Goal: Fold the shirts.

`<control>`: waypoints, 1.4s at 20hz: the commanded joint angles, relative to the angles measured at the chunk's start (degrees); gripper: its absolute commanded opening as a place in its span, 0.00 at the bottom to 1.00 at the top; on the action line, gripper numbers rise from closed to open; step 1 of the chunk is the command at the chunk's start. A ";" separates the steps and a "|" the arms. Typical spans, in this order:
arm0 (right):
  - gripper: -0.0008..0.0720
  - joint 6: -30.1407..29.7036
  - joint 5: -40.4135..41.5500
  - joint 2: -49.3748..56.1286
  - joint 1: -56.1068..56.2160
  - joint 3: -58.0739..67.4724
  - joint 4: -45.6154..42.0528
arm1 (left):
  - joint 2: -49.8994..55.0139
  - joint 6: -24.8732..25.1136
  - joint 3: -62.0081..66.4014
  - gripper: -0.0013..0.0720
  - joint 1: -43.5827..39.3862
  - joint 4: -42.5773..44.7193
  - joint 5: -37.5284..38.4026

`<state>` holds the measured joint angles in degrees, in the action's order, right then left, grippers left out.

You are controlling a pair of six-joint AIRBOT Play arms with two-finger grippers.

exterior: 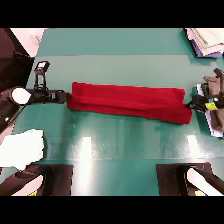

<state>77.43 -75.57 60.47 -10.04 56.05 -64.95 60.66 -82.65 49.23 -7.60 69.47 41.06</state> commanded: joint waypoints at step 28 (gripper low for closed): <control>0.86 -19.45 -4.96 33.22 -16.85 12.20 14.60 | 14.69 -2.38 15.45 0.05 0.00 -7.10 13.31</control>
<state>62.46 -78.28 89.45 -25.02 67.75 -53.10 75.31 -85.17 64.62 -7.60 63.48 50.46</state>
